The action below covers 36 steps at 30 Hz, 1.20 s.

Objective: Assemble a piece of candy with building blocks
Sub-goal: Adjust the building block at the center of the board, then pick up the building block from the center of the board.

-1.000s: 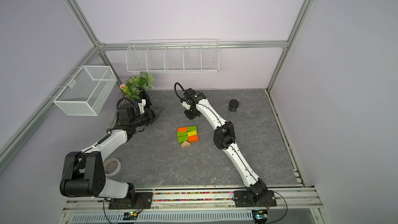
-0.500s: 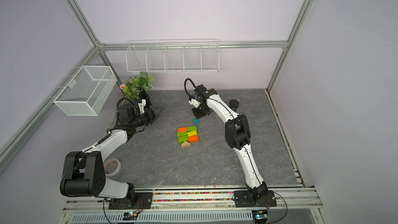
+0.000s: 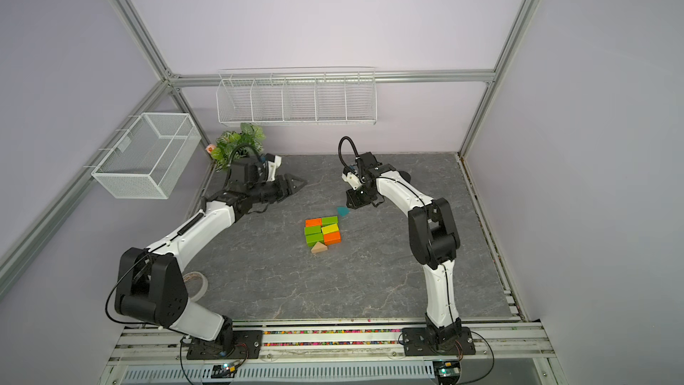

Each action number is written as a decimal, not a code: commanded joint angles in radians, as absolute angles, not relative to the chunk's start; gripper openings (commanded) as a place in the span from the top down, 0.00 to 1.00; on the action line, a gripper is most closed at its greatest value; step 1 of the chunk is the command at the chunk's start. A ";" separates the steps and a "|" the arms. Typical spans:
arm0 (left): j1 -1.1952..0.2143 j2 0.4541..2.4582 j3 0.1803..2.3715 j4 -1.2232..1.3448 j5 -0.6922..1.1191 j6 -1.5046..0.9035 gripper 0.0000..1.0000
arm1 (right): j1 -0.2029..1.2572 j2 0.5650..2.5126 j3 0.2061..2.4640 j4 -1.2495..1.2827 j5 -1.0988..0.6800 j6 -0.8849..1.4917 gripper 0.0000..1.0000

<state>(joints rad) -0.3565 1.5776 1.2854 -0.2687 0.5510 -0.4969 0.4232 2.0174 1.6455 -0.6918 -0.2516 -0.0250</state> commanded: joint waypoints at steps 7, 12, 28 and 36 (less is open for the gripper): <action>-0.586 1.981 1.964 -1.060 0.107 0.059 0.52 | 0.233 1.516 1.172 -0.320 -0.071 0.223 0.50; -0.661 2.209 2.171 -1.158 0.076 0.072 0.55 | 0.180 1.427 1.061 -0.280 -0.076 0.226 0.49; -0.703 2.444 2.363 -1.138 0.105 0.069 0.50 | 0.172 1.494 1.061 -0.290 -0.186 0.195 0.54; -0.703 2.488 2.382 -1.133 0.093 0.090 0.49 | 0.172 1.511 1.065 -0.295 -0.206 0.198 0.54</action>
